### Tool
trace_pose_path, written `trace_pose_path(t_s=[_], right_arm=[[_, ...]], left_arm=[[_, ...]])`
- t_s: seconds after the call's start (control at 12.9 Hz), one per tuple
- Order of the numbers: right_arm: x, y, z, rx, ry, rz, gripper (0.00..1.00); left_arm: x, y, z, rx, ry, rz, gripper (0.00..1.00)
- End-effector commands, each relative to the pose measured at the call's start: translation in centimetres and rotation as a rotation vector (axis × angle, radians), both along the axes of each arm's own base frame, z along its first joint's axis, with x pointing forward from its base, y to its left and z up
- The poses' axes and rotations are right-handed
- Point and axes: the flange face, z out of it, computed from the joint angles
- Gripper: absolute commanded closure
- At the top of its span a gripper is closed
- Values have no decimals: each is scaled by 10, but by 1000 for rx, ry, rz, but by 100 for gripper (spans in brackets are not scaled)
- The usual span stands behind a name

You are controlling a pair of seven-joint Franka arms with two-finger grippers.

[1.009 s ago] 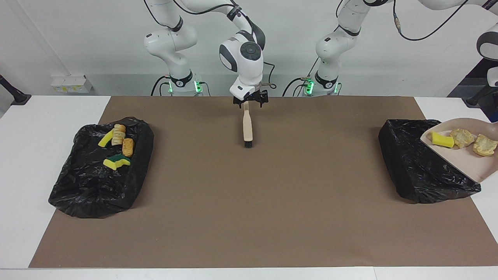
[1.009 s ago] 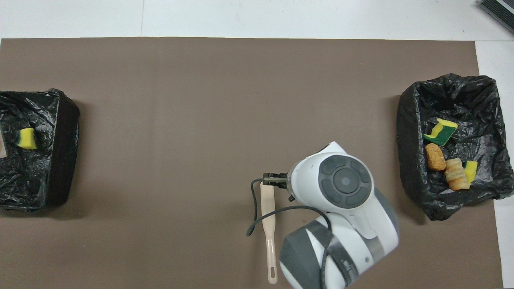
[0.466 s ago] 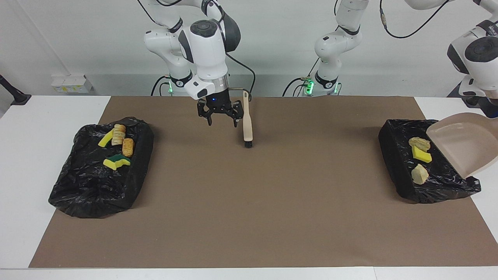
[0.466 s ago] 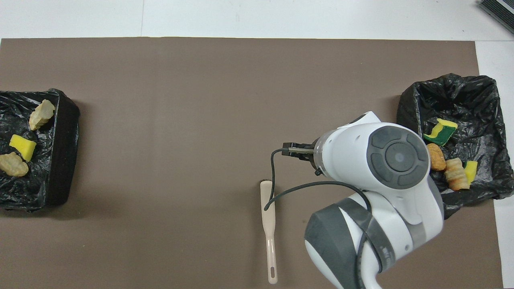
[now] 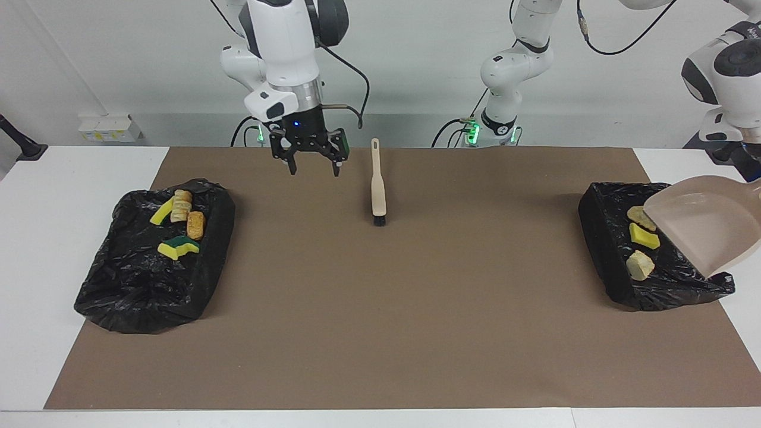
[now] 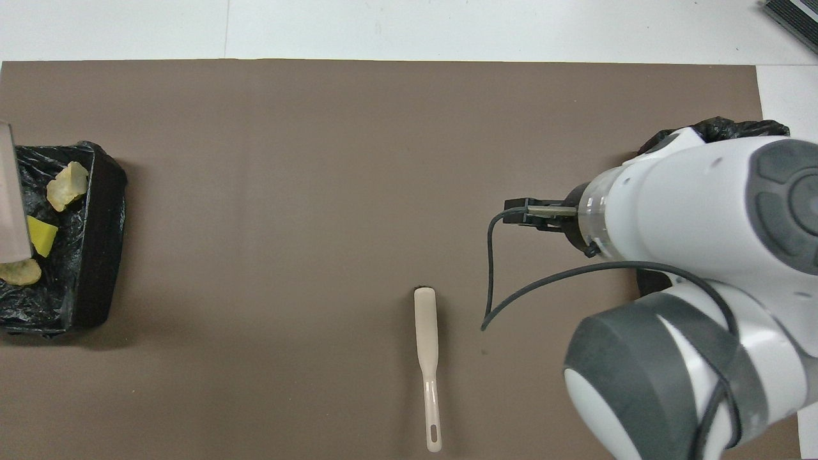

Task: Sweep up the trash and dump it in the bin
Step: 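Bring the dustpan back and lower it onto the mat with the left gripper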

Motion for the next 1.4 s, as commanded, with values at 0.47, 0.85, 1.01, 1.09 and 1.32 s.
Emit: trace_pose_path(t_s=[0.47, 0.85, 1.01, 1.09, 1.32], right_arm=[[-2, -82, 55, -60, 45, -6, 0], [-8, -188, 62, -44, 103, -9, 0], [-11, -217, 61, -32, 106, -39, 0], [-11, -223, 64, -31, 100, -44, 0], [-15, -230, 69, -98, 106, -22, 0]], left_arm=[[4, -200, -74, -467, -131, 498, 100], [21, -362, -134, -644, -260, 867, 100], [17, -433, -152, -681, -245, 946, 100], [16, -463, -156, -696, -268, 998, 100], [1, -536, -153, -747, -281, 1076, 100]])
